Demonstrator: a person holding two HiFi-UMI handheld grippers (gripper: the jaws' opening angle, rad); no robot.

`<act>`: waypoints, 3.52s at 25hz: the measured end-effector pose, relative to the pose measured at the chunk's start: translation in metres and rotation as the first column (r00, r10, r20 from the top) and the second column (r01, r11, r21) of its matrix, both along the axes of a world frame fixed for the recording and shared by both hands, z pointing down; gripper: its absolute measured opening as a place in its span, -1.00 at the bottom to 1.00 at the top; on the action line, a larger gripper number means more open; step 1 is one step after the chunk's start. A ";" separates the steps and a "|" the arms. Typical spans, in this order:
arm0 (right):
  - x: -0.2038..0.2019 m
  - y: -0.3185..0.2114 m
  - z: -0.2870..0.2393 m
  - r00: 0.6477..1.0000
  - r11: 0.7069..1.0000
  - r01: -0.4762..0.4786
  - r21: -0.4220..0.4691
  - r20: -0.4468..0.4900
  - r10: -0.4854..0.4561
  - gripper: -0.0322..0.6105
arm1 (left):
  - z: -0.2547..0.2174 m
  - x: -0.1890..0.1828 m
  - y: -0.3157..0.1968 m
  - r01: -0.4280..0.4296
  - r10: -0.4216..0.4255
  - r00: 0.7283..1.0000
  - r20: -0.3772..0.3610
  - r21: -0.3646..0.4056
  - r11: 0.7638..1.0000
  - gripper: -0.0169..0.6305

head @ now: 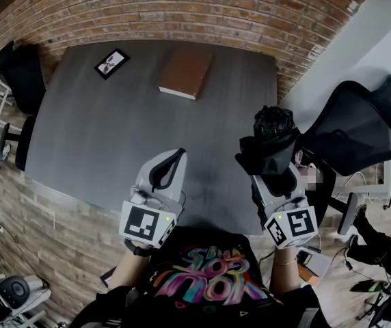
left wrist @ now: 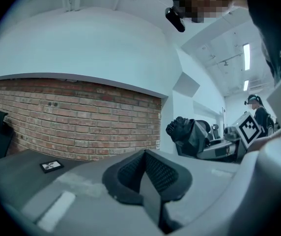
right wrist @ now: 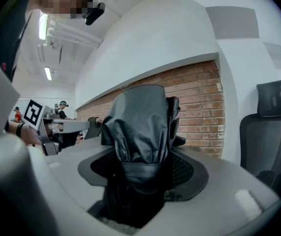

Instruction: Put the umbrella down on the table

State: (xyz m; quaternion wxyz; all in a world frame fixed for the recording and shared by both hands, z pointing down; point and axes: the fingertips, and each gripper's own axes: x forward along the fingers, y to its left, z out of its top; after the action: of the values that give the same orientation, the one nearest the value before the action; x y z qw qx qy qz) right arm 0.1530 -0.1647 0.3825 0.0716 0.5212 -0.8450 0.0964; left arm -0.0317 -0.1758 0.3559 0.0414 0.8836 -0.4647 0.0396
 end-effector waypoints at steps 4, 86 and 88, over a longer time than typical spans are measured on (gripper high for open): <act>-0.004 -0.006 0.031 0.998 0.999 0.014 -0.052 -0.068 -0.018 -0.03 | 0.002 0.000 0.000 0.003 -0.003 1.000 -0.003 -0.010 1.000 -0.95; -0.050 -0.008 0.188 0.927 0.921 0.047 -0.388 -0.327 -0.185 -0.06 | 0.021 -0.015 0.002 -0.044 0.044 0.999 -0.005 -0.035 0.998 -0.95; -0.050 -0.010 0.163 0.934 0.939 0.066 -0.338 -0.311 -0.178 -0.08 | 0.020 -0.011 0.001 -0.052 0.052 0.999 -0.007 -0.036 0.998 -0.95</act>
State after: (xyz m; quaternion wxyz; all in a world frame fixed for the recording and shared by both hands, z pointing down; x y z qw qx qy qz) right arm 0.1030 -0.1747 0.5455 0.3049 0.4569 -0.8242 0.1380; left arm -0.0424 -0.1747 0.3756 0.0577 0.8947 -0.4406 0.0465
